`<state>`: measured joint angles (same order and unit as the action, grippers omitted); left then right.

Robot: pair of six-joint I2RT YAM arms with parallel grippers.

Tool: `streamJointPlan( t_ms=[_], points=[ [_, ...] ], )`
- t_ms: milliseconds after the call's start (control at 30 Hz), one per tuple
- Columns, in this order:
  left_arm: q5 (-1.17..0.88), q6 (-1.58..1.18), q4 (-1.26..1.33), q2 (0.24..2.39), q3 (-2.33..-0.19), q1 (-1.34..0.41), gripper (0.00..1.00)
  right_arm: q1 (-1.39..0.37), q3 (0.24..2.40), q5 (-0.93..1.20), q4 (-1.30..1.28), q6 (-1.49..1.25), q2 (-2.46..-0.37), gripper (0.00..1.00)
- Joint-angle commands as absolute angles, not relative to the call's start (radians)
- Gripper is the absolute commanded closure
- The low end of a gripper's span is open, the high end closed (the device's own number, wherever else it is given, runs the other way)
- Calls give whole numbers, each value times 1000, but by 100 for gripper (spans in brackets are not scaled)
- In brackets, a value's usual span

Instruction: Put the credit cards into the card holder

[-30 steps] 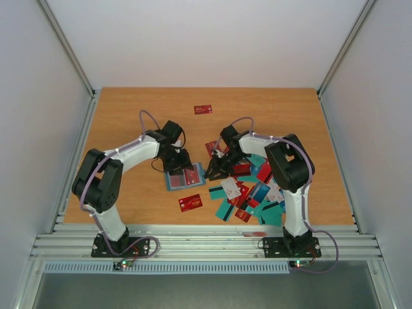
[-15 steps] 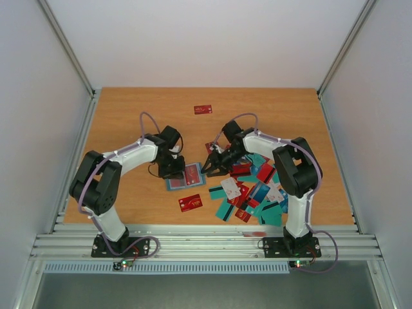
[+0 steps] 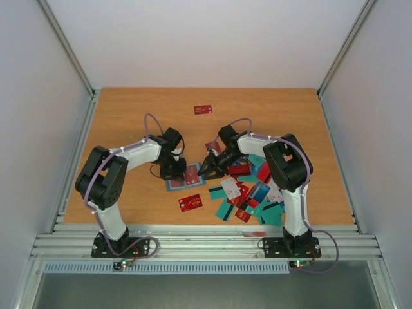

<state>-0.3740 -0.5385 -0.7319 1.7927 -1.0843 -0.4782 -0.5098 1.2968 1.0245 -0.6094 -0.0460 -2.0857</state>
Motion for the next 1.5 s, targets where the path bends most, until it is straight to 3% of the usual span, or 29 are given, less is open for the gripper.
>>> streamJointPlan(
  t_ms=[0, 1467],
  points=[
    [-402, -511, -688, 1819, -1107, -482, 100, -520, 1330, 1047, -594, -58, -2109, 64],
    [-460, -507, -655, 1814, -1101, -481, 100, -584, 1452, 1028, -711, -16, -2144, 66]
  ],
)
